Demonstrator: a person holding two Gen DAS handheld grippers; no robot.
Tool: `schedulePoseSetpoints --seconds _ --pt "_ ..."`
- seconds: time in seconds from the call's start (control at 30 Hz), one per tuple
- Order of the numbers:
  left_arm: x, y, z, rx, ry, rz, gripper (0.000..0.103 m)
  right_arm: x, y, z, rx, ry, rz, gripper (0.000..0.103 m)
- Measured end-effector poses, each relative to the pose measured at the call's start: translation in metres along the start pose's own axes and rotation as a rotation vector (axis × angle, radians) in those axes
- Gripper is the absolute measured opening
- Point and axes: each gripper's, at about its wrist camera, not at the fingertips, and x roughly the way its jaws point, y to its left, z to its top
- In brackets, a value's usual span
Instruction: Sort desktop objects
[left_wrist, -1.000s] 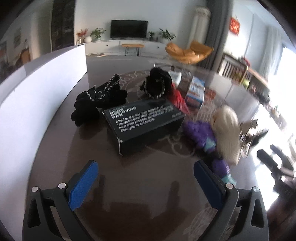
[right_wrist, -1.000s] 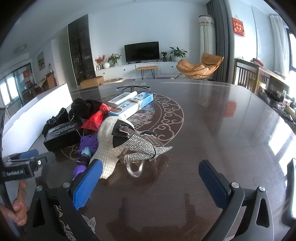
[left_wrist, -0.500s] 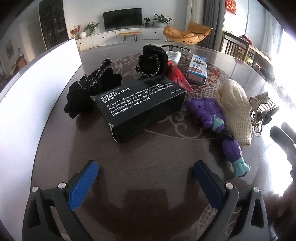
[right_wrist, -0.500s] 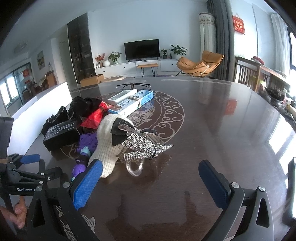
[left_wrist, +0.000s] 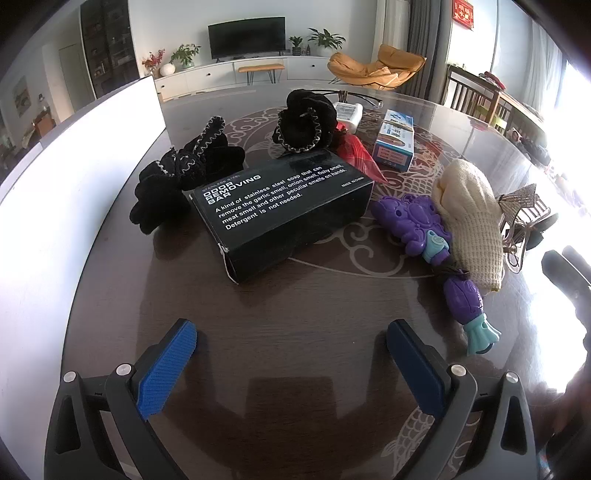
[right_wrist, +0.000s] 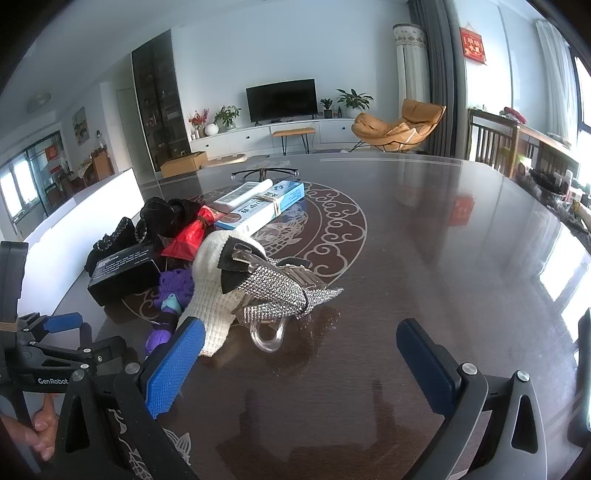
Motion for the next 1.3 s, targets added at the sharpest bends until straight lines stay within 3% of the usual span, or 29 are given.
schedulePoseSetpoints --seconds 0.67,1.3 --pt "0.0 0.0 -0.001 -0.001 0.0 0.0 0.103 0.005 -0.029 0.003 -0.009 0.001 -0.002 0.103" --pt "-0.002 0.002 -0.003 -0.002 -0.001 0.0 0.103 0.005 -0.032 0.004 -0.013 0.007 -0.014 0.103"
